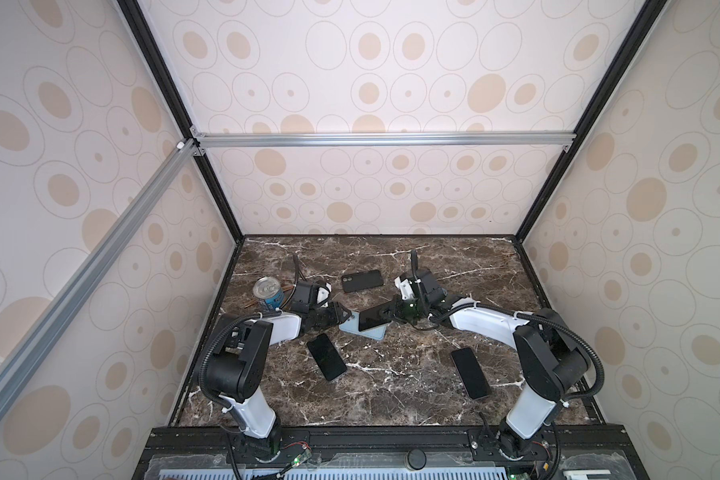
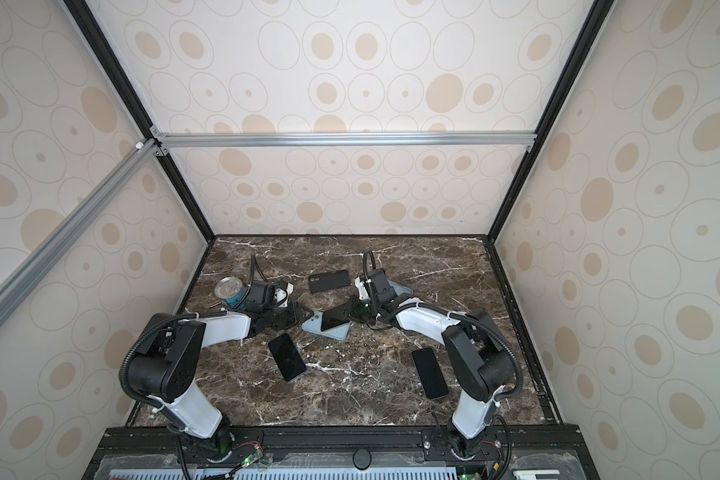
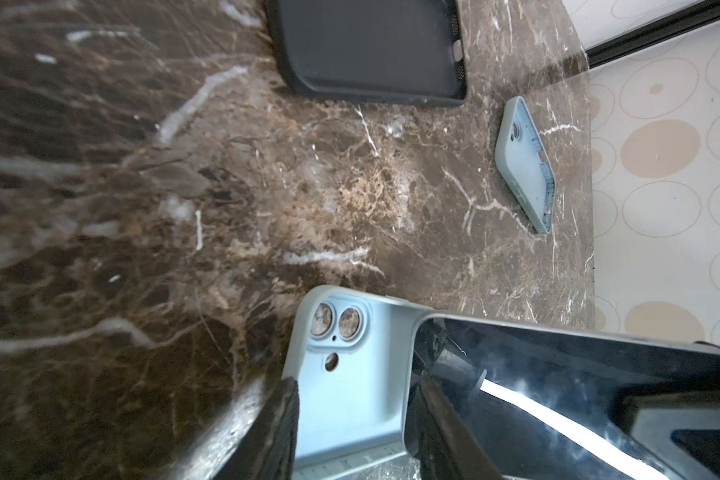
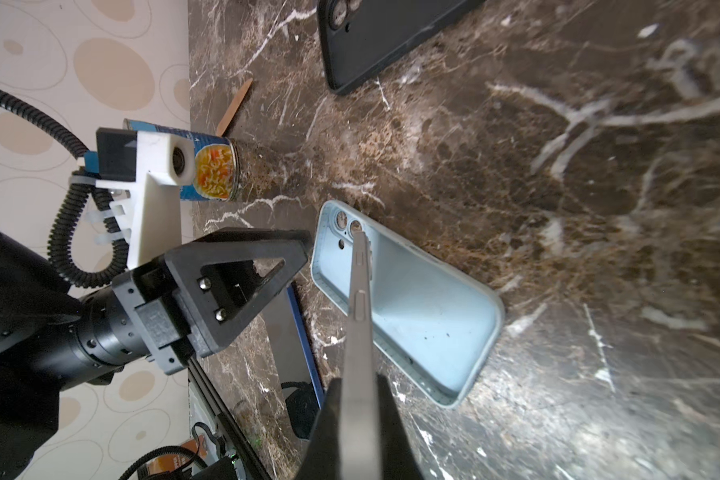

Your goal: Put the phone into the phone case

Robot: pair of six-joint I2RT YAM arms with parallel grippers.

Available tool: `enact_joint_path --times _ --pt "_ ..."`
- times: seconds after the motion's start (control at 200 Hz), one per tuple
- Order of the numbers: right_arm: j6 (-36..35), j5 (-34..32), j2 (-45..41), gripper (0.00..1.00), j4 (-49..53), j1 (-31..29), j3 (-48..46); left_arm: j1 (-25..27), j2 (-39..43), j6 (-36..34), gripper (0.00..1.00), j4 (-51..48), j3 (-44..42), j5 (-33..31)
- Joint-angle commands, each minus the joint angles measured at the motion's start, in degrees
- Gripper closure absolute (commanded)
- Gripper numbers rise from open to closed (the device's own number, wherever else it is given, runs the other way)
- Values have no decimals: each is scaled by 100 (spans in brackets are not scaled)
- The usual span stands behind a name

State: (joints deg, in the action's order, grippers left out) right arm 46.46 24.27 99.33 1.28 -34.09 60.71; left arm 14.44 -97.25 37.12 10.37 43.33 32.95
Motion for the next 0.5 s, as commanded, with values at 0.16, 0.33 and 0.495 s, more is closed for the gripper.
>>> enact_joint_path --times 0.16,0.33,0.495 --pt "-93 -46 -84 100 -60 56 -148 49 -38 177 54 201 15 271" --pt "-172 90 48 100 -13 116 -180 339 46 388 54 456 -238 256" --pt "-71 437 93 100 -139 277 -292 565 8 348 54 352 -258 278"
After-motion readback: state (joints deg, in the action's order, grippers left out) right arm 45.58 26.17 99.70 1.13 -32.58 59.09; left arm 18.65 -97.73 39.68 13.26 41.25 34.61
